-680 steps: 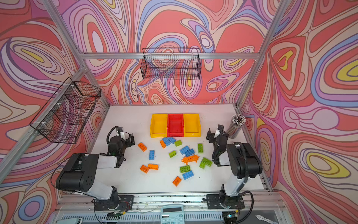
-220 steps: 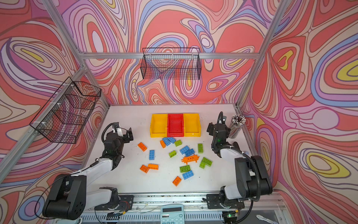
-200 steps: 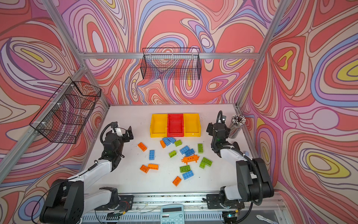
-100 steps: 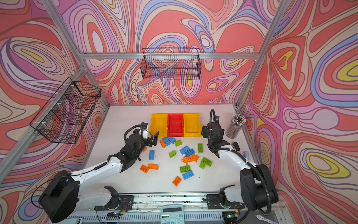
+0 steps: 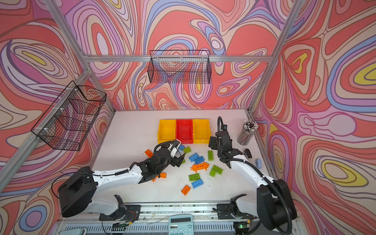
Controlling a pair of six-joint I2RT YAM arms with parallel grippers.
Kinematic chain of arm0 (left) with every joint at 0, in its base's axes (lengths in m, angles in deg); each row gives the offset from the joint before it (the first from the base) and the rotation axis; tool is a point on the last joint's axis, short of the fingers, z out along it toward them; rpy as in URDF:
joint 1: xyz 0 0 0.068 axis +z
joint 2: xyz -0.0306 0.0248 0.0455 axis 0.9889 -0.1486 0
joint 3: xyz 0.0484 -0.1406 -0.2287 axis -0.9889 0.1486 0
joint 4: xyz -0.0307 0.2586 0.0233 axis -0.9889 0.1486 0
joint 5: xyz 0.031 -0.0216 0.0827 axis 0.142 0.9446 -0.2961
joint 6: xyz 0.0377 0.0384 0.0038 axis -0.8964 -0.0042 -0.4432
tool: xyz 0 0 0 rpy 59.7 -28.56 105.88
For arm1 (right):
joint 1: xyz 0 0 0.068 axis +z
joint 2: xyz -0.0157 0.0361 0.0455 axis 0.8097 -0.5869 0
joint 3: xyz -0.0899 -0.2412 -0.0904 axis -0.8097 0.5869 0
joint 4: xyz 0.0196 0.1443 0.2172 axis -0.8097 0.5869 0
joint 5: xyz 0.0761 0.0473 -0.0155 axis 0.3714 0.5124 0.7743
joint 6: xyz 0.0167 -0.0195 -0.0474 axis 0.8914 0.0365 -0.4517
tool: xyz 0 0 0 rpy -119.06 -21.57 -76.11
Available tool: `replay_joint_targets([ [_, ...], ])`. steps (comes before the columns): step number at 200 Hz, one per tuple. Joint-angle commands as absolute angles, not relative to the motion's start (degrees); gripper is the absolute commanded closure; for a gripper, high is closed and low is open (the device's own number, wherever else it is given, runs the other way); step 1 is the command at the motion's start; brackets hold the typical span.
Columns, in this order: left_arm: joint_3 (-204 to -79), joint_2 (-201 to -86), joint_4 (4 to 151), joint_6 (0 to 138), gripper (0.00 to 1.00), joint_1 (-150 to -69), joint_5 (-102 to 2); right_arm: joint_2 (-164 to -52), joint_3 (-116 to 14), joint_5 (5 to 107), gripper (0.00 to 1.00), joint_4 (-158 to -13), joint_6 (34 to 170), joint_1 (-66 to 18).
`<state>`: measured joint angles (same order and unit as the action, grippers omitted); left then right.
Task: Sort the legos into containers by color
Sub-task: Pick up the lego from the middle-right of the table.
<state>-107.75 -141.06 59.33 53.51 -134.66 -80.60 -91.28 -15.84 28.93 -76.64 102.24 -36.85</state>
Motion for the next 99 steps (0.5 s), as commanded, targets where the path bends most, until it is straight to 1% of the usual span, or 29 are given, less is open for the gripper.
replay_joint_targets([
  [1, -106.1, -137.3, 60.6, 55.5, 0.0, -134.5, -80.3, -89.6, -17.1, 29.3, 0.13, -72.0, 104.1, -35.6],
  [56, -100.1, -127.8, 63.9, 57.4, 0.0, -134.5, -81.5, -90.1, -16.5, 29.4, 0.16, -68.5, 107.2, -33.0],
  [99, -95.7, -123.4, 65.6, 59.5, 0.0, -134.6, -81.8, -93.8, -14.9, 30.5, 0.22, -69.5, 111.0, -32.3],
])
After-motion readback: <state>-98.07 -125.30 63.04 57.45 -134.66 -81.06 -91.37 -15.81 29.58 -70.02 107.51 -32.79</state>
